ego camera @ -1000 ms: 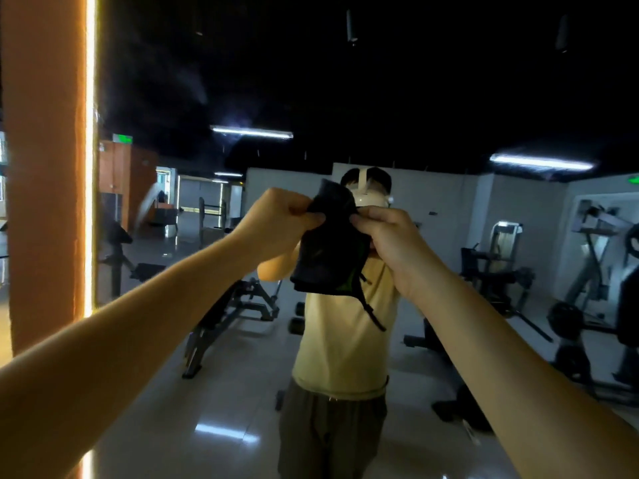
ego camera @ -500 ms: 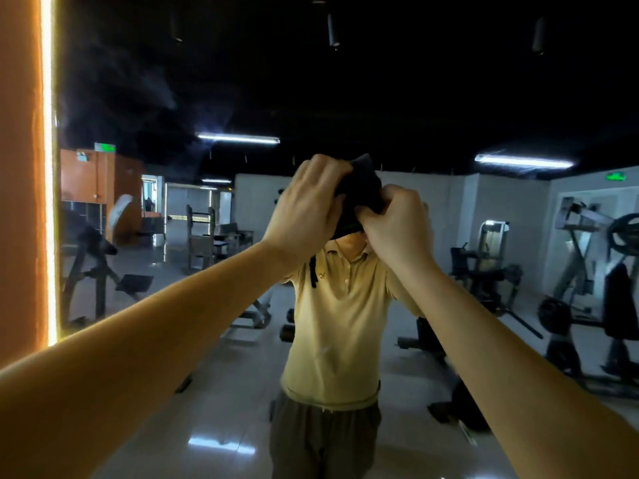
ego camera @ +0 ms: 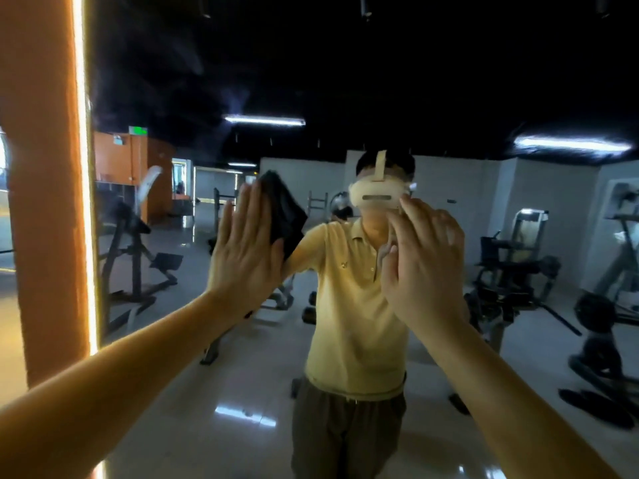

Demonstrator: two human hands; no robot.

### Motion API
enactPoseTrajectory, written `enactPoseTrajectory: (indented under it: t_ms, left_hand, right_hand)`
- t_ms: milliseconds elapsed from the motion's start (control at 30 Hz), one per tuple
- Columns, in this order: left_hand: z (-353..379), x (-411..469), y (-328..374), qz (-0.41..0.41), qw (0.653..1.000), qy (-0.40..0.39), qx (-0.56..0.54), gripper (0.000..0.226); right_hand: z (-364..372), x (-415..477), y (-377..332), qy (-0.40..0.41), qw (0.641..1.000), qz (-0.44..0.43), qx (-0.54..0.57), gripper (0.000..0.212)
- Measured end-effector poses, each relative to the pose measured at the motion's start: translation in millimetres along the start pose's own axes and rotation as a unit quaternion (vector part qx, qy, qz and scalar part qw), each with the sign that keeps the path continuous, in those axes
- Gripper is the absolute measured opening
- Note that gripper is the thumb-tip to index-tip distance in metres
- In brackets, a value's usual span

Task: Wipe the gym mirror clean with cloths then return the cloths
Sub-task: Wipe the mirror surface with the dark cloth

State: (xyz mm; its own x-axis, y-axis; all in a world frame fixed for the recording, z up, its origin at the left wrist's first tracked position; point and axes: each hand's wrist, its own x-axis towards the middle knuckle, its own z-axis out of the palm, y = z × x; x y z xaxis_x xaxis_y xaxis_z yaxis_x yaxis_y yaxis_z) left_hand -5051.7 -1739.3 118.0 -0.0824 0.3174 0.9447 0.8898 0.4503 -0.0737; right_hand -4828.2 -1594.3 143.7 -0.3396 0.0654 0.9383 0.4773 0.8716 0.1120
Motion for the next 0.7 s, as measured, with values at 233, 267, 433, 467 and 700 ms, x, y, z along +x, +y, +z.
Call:
enactPoseTrajectory:
  t_ms: [233,267,433,467,700]
  left_hand:
    - [20.9,67.7,103.6,0.204,0.979,0.006,0.006,0.068]
    - [25.1,50.6,96.6,0.241,0.97,-0.009,0.023,0.068]
    - [11.5,-1.3,-12.8,-0.052,0.998,0.03,-0.015,0.07]
    - [5.8,-3.8,-24.5,-0.094,0.995,0.04,-0.018,0.07]
    - [40.9,-5.2,83.8,0.058,0.997,0.002,-0.041,0.071]
  right_hand:
    - [6.3,4.2,6.5,0.116,0.98,0.055,0.154,0.05]
    - [8.4,0.9,7.2,0.12,0.979,0.058,0.153,0.05]
    - [22.2,-22.0,-5.5,0.032,0.998,-0.013,0.058,0.055]
    - [25.9,-26.1,-7.1,0.012,0.999,-0.024,0.041,0.058]
    - [27.9,-29.9,-3.6,-0.005,0.998,-0.028,0.06,0.057]
